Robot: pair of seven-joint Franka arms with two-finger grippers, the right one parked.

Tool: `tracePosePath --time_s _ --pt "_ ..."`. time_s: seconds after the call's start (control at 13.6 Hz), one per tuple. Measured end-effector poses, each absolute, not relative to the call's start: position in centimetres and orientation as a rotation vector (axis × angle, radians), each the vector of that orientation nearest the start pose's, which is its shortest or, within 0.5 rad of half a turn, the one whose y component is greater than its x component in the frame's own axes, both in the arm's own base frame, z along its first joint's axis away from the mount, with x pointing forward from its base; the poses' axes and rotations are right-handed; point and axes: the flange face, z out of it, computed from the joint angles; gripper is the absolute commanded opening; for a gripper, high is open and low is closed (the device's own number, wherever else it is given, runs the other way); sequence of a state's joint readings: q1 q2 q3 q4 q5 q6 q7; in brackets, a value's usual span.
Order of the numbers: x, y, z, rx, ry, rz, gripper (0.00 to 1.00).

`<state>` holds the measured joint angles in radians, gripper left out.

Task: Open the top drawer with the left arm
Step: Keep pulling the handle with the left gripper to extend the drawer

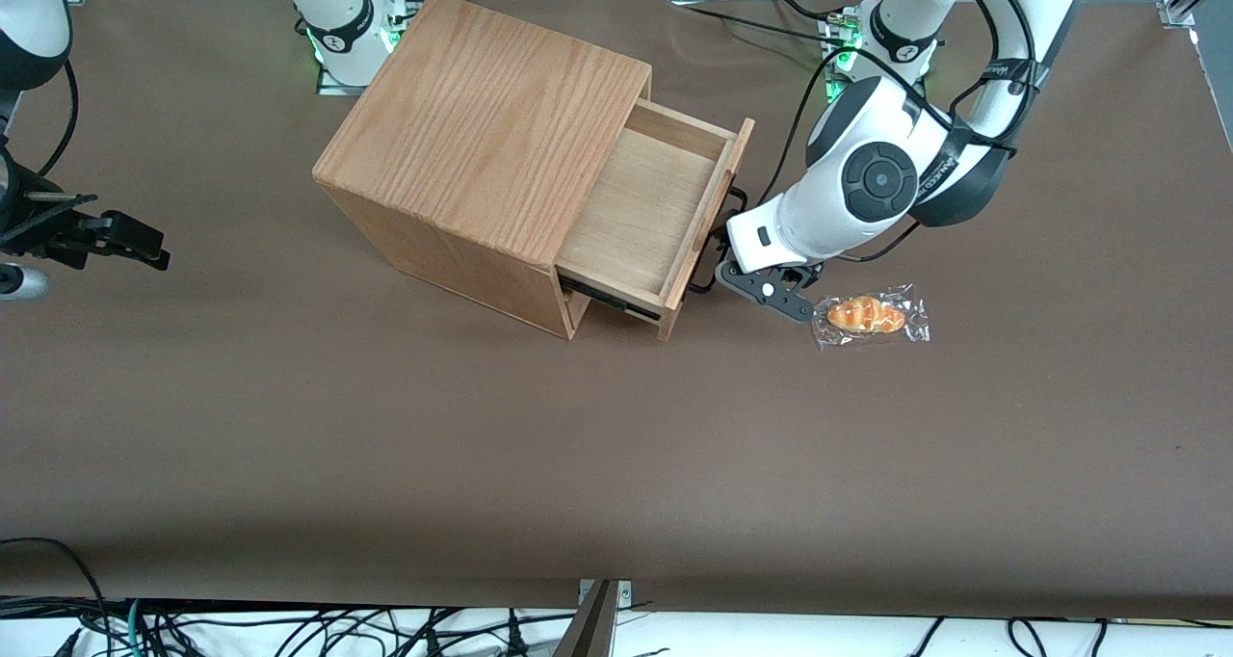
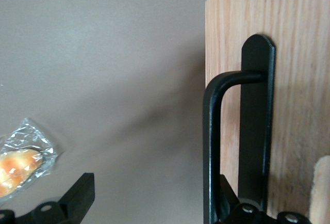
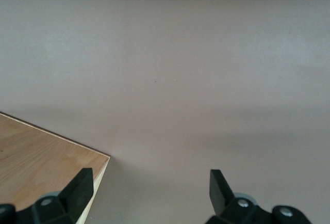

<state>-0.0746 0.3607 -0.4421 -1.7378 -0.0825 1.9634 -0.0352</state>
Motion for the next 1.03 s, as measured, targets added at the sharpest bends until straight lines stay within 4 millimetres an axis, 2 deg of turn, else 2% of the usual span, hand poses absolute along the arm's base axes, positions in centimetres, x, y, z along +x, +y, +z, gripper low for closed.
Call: tracePosePath --time_s 1.03 --pt "56.8 -27.8 38.1 -3.250 0.661 0.268 1.00"
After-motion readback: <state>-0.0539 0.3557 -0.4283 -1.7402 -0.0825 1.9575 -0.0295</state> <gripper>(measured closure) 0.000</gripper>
